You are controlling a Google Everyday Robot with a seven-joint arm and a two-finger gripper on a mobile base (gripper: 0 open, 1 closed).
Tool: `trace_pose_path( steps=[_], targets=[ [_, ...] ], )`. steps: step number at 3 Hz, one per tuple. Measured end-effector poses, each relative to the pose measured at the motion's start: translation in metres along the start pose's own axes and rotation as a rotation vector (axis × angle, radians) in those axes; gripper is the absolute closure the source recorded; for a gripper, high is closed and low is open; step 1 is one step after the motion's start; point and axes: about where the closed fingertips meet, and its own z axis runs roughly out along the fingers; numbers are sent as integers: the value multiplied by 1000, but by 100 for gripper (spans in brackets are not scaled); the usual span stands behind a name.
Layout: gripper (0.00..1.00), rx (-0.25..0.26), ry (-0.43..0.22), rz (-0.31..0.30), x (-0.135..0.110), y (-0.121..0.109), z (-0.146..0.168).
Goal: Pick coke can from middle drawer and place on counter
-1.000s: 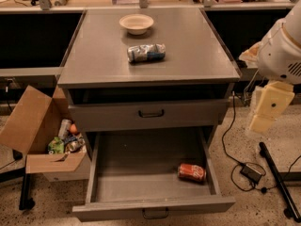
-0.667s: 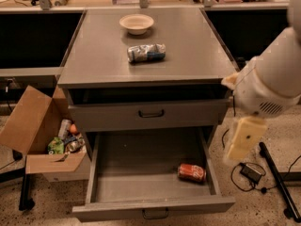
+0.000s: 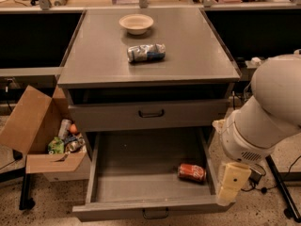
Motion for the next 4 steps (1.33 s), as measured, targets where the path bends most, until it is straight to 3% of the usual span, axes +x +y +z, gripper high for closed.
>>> trace_pose_path(
  steps=[1,2,3,4],
  targets=[
    [0,0,0,0,0,0,-1],
    [0,-14,36,25,10,-6,43],
    [0,-47,50,41,28,-12,116],
    [0,-95,19,41,37,-20,175]
  ],
)
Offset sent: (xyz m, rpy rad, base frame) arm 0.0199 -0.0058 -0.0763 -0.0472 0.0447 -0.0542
